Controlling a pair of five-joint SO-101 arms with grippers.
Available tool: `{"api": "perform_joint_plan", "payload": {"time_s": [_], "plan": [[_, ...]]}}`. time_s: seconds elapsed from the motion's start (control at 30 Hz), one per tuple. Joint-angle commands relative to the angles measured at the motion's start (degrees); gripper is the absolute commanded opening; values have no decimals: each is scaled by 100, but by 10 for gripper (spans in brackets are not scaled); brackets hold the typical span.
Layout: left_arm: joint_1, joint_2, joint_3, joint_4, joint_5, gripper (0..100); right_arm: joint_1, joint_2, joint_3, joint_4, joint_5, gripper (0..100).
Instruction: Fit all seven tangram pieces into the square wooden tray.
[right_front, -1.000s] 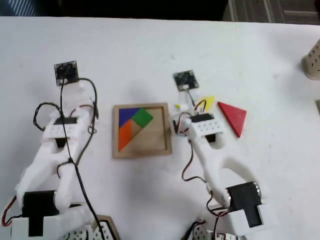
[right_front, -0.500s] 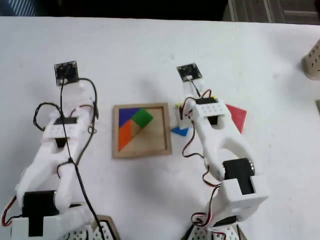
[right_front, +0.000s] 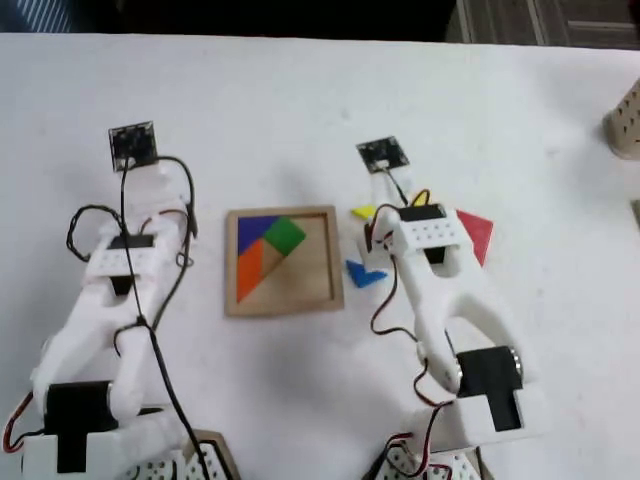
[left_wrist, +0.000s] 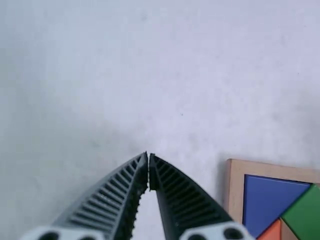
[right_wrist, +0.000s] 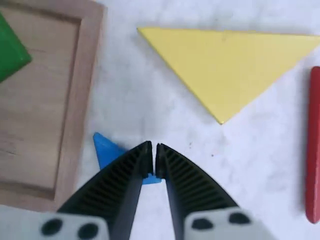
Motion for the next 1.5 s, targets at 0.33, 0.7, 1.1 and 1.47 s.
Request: {"api": "perform_joint_plan", "payload": {"time_s": [0.33, 0.7, 1.1, 1.47], "plan": [[-40, -31, -35, -114, -44, 24, -716, -365, -35, 734, 905, 175], [-31, -31, -35, -114, -44, 24, -875, -330, 290, 857, 2664, 261], [-31, -31, -35, -114, -44, 24, -971, -321, 431, 365, 2901, 258], [-48, -31, -35, -114, -44, 24, -840, 497, -229, 884, 3516, 184]]}}
